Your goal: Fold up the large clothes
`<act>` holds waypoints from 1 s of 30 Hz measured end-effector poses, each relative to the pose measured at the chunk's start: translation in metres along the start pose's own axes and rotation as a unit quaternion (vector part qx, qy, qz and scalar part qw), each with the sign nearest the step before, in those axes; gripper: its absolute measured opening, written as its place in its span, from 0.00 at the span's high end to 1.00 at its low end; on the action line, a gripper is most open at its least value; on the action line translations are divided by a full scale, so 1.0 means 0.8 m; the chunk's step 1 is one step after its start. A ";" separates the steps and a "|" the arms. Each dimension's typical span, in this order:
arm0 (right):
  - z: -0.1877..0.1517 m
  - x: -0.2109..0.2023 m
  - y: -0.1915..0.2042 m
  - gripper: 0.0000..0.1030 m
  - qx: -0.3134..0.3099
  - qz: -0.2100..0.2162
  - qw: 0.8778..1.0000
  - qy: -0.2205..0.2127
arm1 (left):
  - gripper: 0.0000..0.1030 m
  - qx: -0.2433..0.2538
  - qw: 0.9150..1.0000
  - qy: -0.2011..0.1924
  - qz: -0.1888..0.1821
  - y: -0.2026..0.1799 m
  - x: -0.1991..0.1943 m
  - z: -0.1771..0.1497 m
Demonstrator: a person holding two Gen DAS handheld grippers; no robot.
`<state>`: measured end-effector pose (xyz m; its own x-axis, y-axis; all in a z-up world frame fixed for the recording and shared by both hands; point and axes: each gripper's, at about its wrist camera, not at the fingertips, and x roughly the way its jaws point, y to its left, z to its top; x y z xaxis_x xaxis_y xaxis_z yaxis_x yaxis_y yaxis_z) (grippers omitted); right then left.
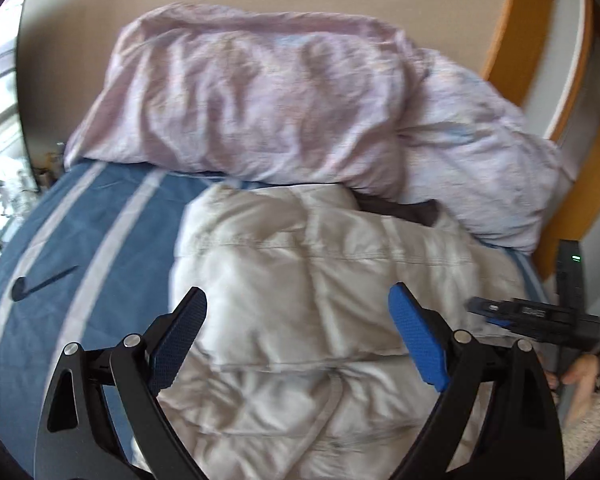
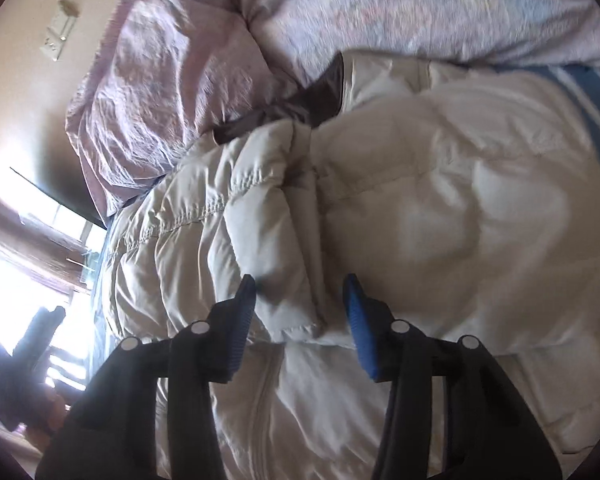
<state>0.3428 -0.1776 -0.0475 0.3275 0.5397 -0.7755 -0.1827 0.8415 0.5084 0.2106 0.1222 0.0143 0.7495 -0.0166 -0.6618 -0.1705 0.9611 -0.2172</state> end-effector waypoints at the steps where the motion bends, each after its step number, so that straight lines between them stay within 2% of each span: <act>1: 0.000 0.004 0.002 0.74 -0.001 -0.001 1.000 0.002 | 0.10 -0.007 1.000 0.006 0.014 0.009 0.006 0.002; 3: -0.002 -0.001 0.010 0.88 -0.011 -0.004 1.000 -0.016 | 0.10 -0.018 0.999 0.016 0.026 0.023 0.014 0.001; 5: -0.004 -0.024 0.022 0.90 -0.032 -0.004 0.997 -0.065 | 0.10 -0.023 0.999 0.021 0.033 0.031 0.020 0.000; 7: -0.010 -0.048 0.029 0.90 -0.047 -0.022 0.993 -0.109 | 0.10 -0.017 0.999 0.023 0.042 0.032 0.024 -0.002; 8: -0.012 -0.053 0.028 0.90 -0.046 -0.033 0.992 -0.117 | 0.10 -0.013 0.999 0.024 0.047 0.032 0.027 -0.002; 20: -0.022 -0.005 -0.017 0.89 -0.020 -0.104 0.992 -0.062 | 0.10 0.011 0.994 0.051 0.101 0.030 0.061 -0.011; 23: -0.025 0.008 -0.016 0.86 -0.044 -0.123 0.990 -0.054 | 0.10 0.009 0.993 0.058 0.102 0.032 0.067 -0.013; 25: -0.026 -0.005 -0.011 0.82 -0.053 -0.128 0.988 -0.068 | 0.10 0.010 0.994 0.056 0.097 0.032 0.064 -0.013; 28: -0.027 -0.047 0.004 0.59 -0.070 -0.135 0.978 -0.140 | 0.10 0.016 0.994 0.043 0.096 0.030 0.060 -0.010; 30: -0.028 -0.065 0.021 0.59 -0.100 -0.128 0.971 -0.175 | 0.10 0.016 0.995 0.039 0.092 0.028 0.060 -0.006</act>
<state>0.3020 -0.1907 -0.0069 0.6751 0.2992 -0.6743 -0.2178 0.9542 0.2054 0.2398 0.1416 -0.0257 0.6556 0.1398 -0.7421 -0.2781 0.9584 -0.0651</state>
